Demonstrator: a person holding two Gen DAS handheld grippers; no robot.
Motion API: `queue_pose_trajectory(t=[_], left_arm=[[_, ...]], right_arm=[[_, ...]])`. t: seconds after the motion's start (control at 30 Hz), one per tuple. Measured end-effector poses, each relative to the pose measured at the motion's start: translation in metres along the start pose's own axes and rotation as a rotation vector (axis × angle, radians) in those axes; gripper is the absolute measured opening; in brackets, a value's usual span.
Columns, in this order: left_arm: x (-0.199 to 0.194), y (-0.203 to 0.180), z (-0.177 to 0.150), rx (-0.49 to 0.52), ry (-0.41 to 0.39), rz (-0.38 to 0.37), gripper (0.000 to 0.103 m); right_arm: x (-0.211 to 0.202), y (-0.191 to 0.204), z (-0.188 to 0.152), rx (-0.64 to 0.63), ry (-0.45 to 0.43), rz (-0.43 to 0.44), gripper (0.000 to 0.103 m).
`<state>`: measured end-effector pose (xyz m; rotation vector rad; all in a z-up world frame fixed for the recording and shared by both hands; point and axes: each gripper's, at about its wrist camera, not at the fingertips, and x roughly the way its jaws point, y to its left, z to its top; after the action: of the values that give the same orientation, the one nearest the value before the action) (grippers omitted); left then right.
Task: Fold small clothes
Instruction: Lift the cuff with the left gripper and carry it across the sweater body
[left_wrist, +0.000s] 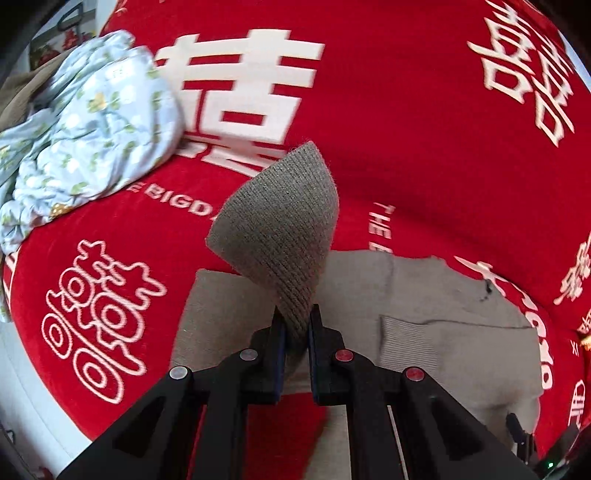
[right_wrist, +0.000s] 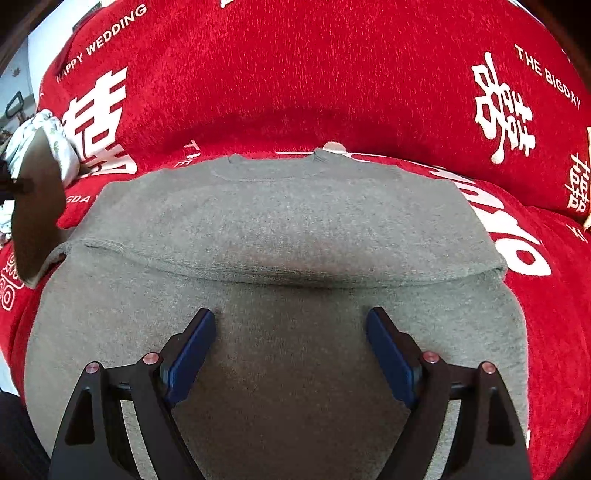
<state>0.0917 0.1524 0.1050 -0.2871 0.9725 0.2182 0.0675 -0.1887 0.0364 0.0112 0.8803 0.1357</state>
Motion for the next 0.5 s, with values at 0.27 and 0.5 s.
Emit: queue_pose_trajectory(t=[0.27, 0.5], left_arm=[[-0.003, -0.063, -0.011, 0.074, 0.011, -0.016, 0.011], [0.000, -0.111, -0.016, 0.110, 0.030, -0.036, 0.011]], right_arm=[[-0.003, -0.005, -0.003, 0.022, -0.007, 0.043, 0.087], [-0.020, -0.012, -0.020, -0.043, 0.002, 0.061, 0.087]])
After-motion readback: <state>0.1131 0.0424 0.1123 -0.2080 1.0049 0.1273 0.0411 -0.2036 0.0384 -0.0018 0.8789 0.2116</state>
